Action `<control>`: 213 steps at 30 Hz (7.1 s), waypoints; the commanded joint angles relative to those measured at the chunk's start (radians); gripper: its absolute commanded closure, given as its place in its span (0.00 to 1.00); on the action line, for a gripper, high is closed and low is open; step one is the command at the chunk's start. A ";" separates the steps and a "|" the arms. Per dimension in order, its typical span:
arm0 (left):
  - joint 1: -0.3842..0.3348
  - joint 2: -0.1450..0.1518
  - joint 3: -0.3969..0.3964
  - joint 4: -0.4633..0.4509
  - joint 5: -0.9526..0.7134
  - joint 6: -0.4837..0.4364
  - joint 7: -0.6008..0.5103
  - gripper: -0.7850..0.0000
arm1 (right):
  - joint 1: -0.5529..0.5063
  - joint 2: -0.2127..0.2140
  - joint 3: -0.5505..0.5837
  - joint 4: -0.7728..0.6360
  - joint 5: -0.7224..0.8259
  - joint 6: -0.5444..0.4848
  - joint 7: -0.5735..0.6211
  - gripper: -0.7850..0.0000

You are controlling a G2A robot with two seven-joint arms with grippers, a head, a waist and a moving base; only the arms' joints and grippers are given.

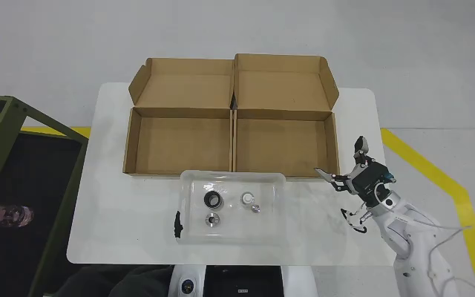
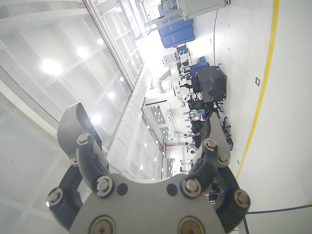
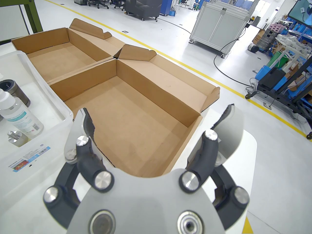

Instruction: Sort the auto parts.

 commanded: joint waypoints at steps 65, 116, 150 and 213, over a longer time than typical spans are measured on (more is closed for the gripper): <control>0.000 0.000 0.000 0.000 0.000 0.000 0.000 0.00 | 0.387 0.042 -0.591 0.018 0.264 -0.352 0.474 0.00; 0.000 0.000 0.000 0.000 0.000 0.000 0.000 0.00 | 0.464 0.134 -0.761 0.118 0.113 -0.239 0.486 1.00; 0.000 0.000 0.000 0.000 0.000 0.000 0.000 0.00 | 0.595 0.112 -0.711 0.095 0.233 -0.156 0.270 1.00; 0.000 0.000 0.000 0.000 0.000 0.000 0.000 0.00 | 0.905 0.003 -0.869 0.772 0.185 -0.087 0.072 0.89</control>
